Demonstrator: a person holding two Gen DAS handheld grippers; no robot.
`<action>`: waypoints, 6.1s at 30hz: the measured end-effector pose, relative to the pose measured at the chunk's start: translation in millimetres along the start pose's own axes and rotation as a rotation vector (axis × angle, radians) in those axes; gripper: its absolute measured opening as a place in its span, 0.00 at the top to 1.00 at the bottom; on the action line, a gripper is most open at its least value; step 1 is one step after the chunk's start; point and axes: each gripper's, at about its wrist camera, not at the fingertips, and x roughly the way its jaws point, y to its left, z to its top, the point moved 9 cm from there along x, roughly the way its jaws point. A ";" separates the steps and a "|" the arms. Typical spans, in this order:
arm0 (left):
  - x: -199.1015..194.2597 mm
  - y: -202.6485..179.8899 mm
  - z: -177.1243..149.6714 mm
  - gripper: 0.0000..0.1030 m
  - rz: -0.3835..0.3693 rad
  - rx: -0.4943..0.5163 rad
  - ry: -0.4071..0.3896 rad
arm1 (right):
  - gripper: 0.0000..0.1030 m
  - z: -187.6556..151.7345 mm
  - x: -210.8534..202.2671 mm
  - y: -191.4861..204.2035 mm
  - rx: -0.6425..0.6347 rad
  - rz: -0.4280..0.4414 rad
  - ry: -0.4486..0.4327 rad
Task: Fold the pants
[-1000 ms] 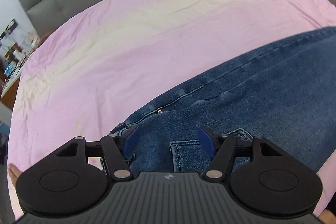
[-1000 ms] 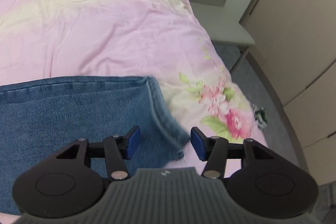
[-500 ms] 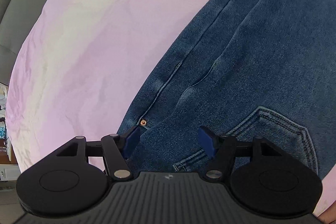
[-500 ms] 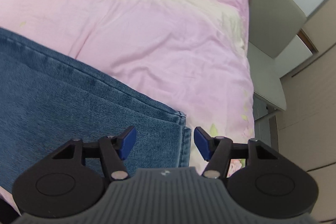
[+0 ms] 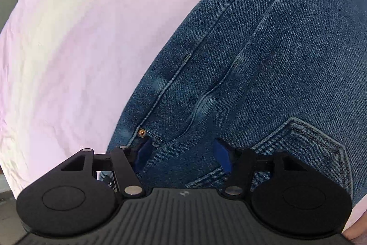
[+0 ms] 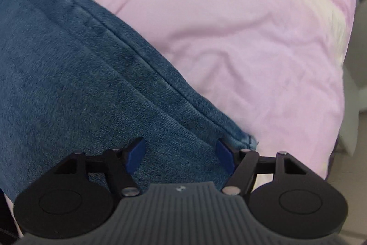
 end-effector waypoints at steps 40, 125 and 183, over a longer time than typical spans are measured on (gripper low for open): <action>-22.4 31.9 4.8 0.38 0.115 -0.141 -0.134 | 1.00 8.4 -24.3 12.3 -0.080 -0.190 -0.048; -129.4 -129.6 -38.4 0.80 -0.472 -1.305 -0.622 | 0.79 -206.6 -46.6 -21.1 1.364 0.060 -0.530; -74.0 -164.5 -48.6 0.75 -0.426 -1.267 -0.336 | 0.89 -180.3 -63.6 -23.3 1.217 -0.066 -0.392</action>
